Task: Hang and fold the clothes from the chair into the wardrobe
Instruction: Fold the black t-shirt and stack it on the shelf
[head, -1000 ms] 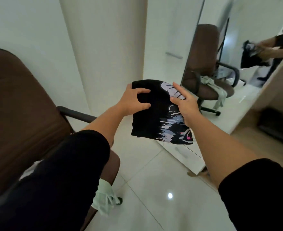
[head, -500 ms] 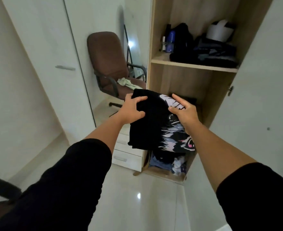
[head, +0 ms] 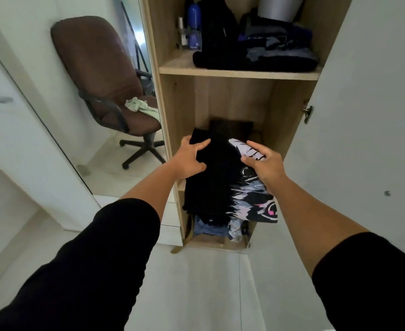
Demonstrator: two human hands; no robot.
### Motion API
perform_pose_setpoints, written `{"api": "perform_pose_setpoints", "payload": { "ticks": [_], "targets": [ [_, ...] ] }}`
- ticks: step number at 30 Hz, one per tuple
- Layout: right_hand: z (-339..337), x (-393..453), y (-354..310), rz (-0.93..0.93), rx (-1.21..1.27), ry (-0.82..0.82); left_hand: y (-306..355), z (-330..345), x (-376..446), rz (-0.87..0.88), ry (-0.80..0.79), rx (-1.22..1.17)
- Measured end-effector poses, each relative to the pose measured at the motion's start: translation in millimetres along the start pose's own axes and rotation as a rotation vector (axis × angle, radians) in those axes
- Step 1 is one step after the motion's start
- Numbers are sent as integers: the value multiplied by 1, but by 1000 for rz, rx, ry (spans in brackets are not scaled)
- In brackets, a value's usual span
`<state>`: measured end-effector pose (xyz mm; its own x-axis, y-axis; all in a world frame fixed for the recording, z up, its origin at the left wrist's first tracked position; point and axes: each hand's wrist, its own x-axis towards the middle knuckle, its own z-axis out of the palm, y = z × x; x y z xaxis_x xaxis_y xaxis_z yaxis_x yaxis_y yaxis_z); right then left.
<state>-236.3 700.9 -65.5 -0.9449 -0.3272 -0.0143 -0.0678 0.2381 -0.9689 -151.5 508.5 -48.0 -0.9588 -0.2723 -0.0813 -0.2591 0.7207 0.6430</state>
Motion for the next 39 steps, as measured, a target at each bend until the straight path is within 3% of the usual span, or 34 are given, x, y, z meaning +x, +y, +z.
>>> {"api": "perform_pose_setpoints", "payload": {
  "ticks": [12,16,21,25,29,35,39],
  "targets": [
    [54,153,137,158,-111,145,-105,80,185,-83,-158,7],
    [65,214,197,122,-111,99,-145,121,251,-92,-118,-30],
    [85,283,264,58,-200,158,-189,169,310,-52,8,-52],
    [93,313,296,30,-357,15,-214,200,335,-44,97,68],
    [103,313,319,21,-660,-70,-231,223,338,-175,-4,307],
    [103,320,328,-67,-796,-76,-238,221,345,-203,-106,369],
    [101,316,316,67,-818,-127,-233,217,341,-202,-77,374]
  ]
}}
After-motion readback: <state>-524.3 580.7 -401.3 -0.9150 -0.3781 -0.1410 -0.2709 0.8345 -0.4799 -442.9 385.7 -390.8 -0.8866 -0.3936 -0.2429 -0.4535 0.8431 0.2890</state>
